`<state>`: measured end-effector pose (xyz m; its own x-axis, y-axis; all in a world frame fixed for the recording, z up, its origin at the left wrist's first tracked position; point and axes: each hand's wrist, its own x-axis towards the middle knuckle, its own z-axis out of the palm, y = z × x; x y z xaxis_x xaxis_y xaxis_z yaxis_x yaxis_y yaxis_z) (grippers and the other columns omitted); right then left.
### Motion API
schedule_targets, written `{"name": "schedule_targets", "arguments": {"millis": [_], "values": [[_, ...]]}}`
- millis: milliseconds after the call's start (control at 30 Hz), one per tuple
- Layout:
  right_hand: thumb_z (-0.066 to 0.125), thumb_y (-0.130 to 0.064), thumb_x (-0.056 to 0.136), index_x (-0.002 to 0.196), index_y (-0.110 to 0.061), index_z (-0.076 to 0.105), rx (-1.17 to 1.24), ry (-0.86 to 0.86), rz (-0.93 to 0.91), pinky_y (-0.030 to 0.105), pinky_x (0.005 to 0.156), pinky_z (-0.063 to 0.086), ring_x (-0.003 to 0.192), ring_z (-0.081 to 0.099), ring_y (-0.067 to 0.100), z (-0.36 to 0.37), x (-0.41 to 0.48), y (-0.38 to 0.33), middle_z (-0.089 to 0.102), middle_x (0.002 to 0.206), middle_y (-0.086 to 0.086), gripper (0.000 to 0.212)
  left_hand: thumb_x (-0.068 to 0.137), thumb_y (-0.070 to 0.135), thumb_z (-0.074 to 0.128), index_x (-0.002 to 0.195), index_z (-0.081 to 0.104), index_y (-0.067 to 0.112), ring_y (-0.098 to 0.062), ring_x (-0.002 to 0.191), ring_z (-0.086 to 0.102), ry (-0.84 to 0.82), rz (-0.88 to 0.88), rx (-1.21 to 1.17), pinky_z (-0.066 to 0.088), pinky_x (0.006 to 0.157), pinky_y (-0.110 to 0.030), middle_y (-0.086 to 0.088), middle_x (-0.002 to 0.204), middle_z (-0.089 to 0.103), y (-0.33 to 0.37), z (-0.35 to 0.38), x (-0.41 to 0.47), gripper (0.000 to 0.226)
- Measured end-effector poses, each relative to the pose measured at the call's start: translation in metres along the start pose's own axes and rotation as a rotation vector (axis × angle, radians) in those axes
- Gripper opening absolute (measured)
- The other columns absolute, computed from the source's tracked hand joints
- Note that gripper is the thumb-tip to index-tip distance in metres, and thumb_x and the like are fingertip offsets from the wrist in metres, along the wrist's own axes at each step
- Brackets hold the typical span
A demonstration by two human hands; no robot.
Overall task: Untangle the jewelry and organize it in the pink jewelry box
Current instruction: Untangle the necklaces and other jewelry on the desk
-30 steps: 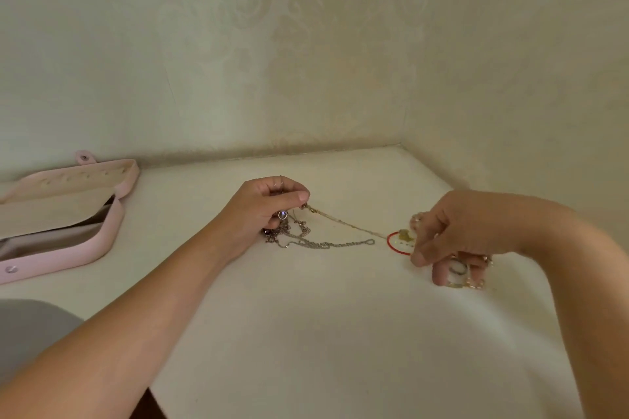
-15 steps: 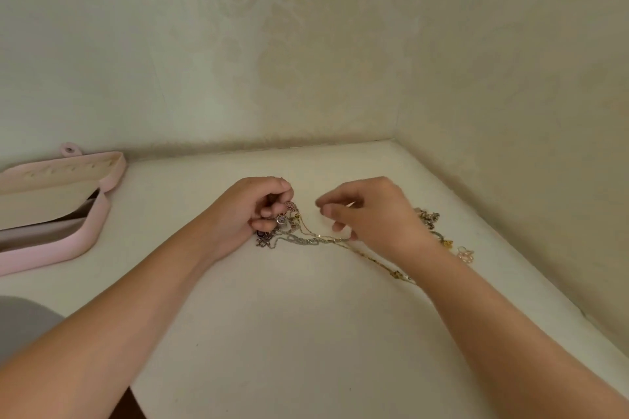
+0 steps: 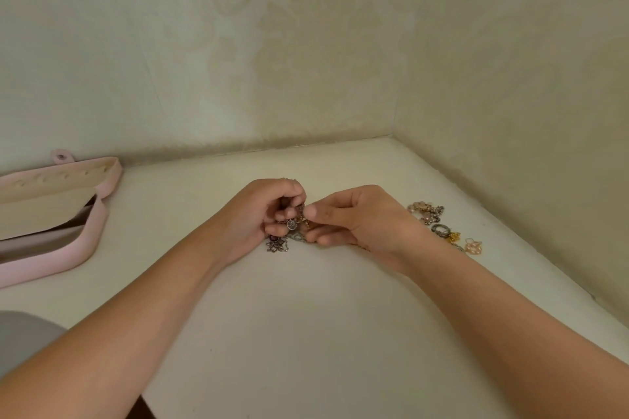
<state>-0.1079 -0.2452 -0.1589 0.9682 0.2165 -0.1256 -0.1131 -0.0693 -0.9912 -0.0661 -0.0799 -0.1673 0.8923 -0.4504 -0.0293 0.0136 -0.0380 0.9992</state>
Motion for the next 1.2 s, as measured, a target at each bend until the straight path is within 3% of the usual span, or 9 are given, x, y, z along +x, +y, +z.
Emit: {"name": "schedule_targets", "arguments": {"millis": [167, 267, 500, 633, 767, 900, 1033, 1200], "values": [[0.072, -0.008, 0.079, 0.079, -0.008, 0.073, -0.080, 0.027, 0.010, 0.022, 0.076, 0.057, 0.064, 0.065, 0.017, -0.001, -0.002, -0.002, 0.071, 0.073, 0.013, 0.001, 0.074, 0.025, 0.052, 0.052, 0.055, 0.019, -0.006, 0.051, 0.031, -0.031, 0.017, 0.022, 0.024, 0.040, -0.016, 0.005, 0.055, 0.042, -0.001, 0.001, -0.002, 0.022], [0.072, -0.010, 0.079, 0.074, -0.011, 0.073, -0.143, 0.061, 0.013, 0.027, 0.081, 0.055, 0.066, 0.065, 0.018, 0.000, -0.002, -0.001, 0.071, 0.071, 0.011, 0.006, 0.073, 0.023, 0.055, 0.053, 0.061, 0.021, -0.006, 0.052, 0.033, -0.041, 0.038, 0.040, 0.025, 0.040, -0.015, 0.004, 0.059, 0.043, -0.001, 0.002, -0.003, 0.020], [0.062, -0.005, 0.086, 0.077, -0.004, 0.064, -0.247, 0.069, -0.046, 0.021, 0.063, 0.052, 0.055, 0.059, 0.015, 0.005, 0.000, -0.001, 0.063, 0.061, 0.006, 0.009, 0.088, 0.000, 0.054, 0.073, 0.062, 0.012, -0.005, 0.053, 0.034, -0.013, 0.042, 0.063, 0.024, 0.041, -0.015, 0.007, 0.056, 0.050, -0.001, 0.005, -0.004, 0.021], [0.058, -0.005, 0.088, 0.085, -0.002, 0.063, -0.171, 0.081, -0.067, 0.020, 0.058, 0.051, 0.055, 0.054, 0.014, 0.000, 0.000, -0.002, 0.058, 0.064, 0.005, 0.007, 0.086, 0.007, 0.062, 0.079, 0.063, 0.011, -0.005, 0.051, 0.033, -0.015, 0.052, 0.117, 0.026, 0.042, -0.015, 0.007, 0.058, 0.051, -0.003, 0.003, -0.003, 0.008], [0.057, -0.004, 0.089, 0.075, -0.008, 0.060, -0.127, 0.139, -0.139, 0.019, 0.057, 0.052, 0.055, 0.054, 0.010, -0.001, -0.001, -0.002, 0.055, 0.066, 0.003, 0.015, 0.069, 0.031, 0.074, 0.072, 0.069, 0.018, -0.008, 0.052, 0.032, -0.043, 0.072, 0.185, 0.025, 0.047, -0.018, 0.006, 0.065, 0.053, -0.005, 0.001, -0.004, 0.014], [0.059, -0.002, 0.086, 0.075, -0.007, 0.062, -0.246, 0.190, -0.218, 0.025, 0.056, 0.054, 0.055, 0.057, 0.015, 0.000, -0.001, -0.005, 0.058, 0.064, 0.006, 0.012, 0.072, 0.023, 0.071, 0.067, 0.067, 0.016, -0.005, 0.048, 0.033, 0.008, 0.070, 0.105, 0.028, 0.045, -0.014, 0.006, 0.064, 0.054, -0.003, 0.003, -0.004, 0.009], [0.060, -0.017, 0.082, 0.074, -0.012, 0.060, -0.400, 0.221, -0.220, 0.028, 0.050, 0.040, 0.044, 0.047, 0.013, 0.004, 0.000, -0.003, 0.060, 0.061, 0.008, 0.010, 0.080, 0.012, 0.070, 0.070, 0.065, 0.011, -0.007, 0.052, 0.031, 0.015, 0.073, 0.121, 0.026, 0.044, -0.015, 0.005, 0.061, 0.049, -0.006, 0.003, -0.001, 0.012], [0.054, -0.011, 0.089, 0.072, -0.013, 0.057, -0.258, 0.173, -0.185, 0.023, 0.050, 0.037, 0.047, 0.044, 0.013, 0.009, 0.002, -0.001, 0.057, 0.052, 0.005, 0.017, 0.071, 0.019, 0.058, 0.059, 0.063, 0.022, -0.006, 0.051, 0.028, 0.007, 0.084, 0.153, 0.023, 0.043, -0.016, 0.007, 0.056, 0.037, -0.005, 0.005, 0.000, 0.013]]}}
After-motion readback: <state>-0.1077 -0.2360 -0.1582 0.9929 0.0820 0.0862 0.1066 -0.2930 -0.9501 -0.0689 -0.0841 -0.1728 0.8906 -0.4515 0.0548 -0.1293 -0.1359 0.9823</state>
